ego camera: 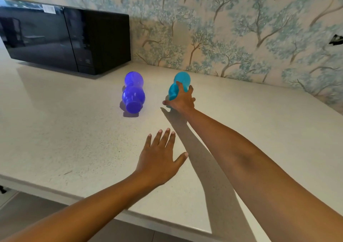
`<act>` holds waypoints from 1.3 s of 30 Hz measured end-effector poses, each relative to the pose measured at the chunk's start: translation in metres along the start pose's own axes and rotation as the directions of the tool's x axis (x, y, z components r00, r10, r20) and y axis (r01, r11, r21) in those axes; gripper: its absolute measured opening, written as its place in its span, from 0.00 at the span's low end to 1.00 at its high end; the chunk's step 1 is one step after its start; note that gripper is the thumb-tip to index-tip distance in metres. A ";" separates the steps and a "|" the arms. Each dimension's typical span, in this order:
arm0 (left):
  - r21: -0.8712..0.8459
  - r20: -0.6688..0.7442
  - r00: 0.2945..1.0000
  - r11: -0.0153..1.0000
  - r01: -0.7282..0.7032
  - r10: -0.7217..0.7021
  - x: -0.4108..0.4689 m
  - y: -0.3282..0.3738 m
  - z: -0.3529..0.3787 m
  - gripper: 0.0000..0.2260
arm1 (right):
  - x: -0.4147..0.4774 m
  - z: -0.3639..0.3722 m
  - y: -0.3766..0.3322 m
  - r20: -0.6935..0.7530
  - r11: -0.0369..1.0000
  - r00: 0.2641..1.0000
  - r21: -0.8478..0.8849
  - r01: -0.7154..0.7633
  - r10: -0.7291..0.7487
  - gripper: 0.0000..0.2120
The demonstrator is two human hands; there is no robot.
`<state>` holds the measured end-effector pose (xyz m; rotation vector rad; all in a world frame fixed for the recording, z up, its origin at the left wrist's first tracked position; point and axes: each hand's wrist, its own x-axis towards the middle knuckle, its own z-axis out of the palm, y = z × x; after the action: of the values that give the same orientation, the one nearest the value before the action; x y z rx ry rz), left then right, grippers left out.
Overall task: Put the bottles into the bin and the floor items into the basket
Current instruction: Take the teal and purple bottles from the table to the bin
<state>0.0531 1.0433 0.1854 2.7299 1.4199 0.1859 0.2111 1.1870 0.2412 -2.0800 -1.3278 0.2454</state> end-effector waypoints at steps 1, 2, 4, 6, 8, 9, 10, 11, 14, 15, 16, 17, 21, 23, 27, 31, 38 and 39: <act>0.000 -0.008 1.000 1.000 0.001 -0.001 0.000 0.001 0.000 0.41 | 0.002 0.004 0.002 -0.025 0.999 0.999 -0.028 0.022 -0.022 0.41; -0.001 -0.010 1.000 1.000 0.003 -0.003 0.000 0.001 0.000 0.41 | 0.003 0.007 0.005 -0.069 0.997 0.996 -0.061 0.052 -0.057 0.39; -0.003 -0.012 1.000 1.000 0.005 -0.005 0.001 0.002 0.002 0.41 | 0.005 0.013 0.008 -0.171 0.988 0.977 -0.111 0.107 -0.125 0.34; 0.003 -0.014 1.000 1.000 0.006 -0.006 0.001 0.002 0.003 0.42 | 0.005 0.016 0.009 -0.244 0.989 0.961 -0.107 0.105 -0.128 0.31; 0.008 -0.023 1.000 1.000 0.004 -0.004 0.002 0.001 0.004 0.42 | 0.003 0.015 0.011 -0.296 0.994 0.950 -0.072 0.080 -0.098 0.31; 0.008 -0.021 1.000 1.000 0.005 -0.005 0.003 0.001 0.003 0.41 | 0.001 0.013 0.014 -0.313 0.996 0.946 -0.058 0.069 -0.084 0.31; 0.009 -0.015 1.000 1.000 0.008 -0.008 0.003 0.002 0.002 0.41 | -0.002 0.009 0.016 -0.327 0.997 0.942 -0.047 0.060 -0.072 0.31; 0.012 -0.012 1.000 1.000 0.009 -0.009 0.003 0.003 0.001 0.41 | -0.004 0.005 0.019 -0.340 0.998 0.938 -0.042 0.054 -0.065 0.30; 0.013 0.005 1.000 1.000 0.007 -0.007 0.003 0.004 -0.001 0.41 | -0.017 -0.015 0.028 -0.396 0.996 0.914 -0.046 0.071 -0.083 0.29; 0.010 0.010 1.000 1.000 0.006 -0.006 0.002 0.004 -0.002 0.41 | -0.023 -0.023 0.032 -0.418 0.994 0.902 -0.052 0.092 -0.105 0.28; 0.005 0.015 1.000 1.000 0.005 -0.005 0.002 0.004 -0.003 0.41 | -0.031 -0.032 0.036 -0.441 0.991 0.887 -0.057 0.123 -0.136 0.27; 0.002 0.019 1.000 1.000 0.004 -0.004 0.001 0.005 -0.004 0.41 | -0.041 -0.041 0.041 -0.463 0.986 0.870 -0.063 0.156 -0.168 0.27; -0.018 0.019 1.000 1.000 -0.021 0.021 0.000 0.002 -0.007 0.38 | -0.095 -0.077 0.066 -0.498 0.959 0.826 -0.048 0.278 -0.264 0.25; -0.034 0.006 0.999 0.999 -0.039 0.040 -0.003 0.002 -0.008 0.35 | -0.129 -0.097 0.082 -0.499 0.948 0.820 -0.011 0.318 -0.281 0.24; -0.075 -0.014 0.998 0.995 0.062 -0.063 -0.017 0.022 -0.009 0.31 | -0.201 -0.145 0.118 -0.529 0.941 0.805 0.033 0.337 -0.269 0.22; -0.298 -0.124 0.988 0.953 0.055 -0.095 -0.056 0.079 -0.007 0.24 | -0.273 -0.197 0.154 -0.554 0.926 0.785 0.061 0.372 -0.279 0.23; -0.742 -0.278 0.946 0.663 -0.102 -0.166 -0.140 0.206 -0.010 0.12 | -0.412 -0.268 0.218 -0.606 0.905 0.727 0.029 0.424 -0.322 0.20; -0.761 -0.304 0.938 0.634 -0.135 -0.166 -0.153 0.220 -0.011 0.12 | -0.428 -0.273 0.226 -0.616 0.899 0.720 0.043 0.436 -0.320 0.19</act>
<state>0.1428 0.7914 0.2081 1.9874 1.0368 1.0637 0.3087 0.6400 0.2370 -1.4839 -1.2283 -0.4299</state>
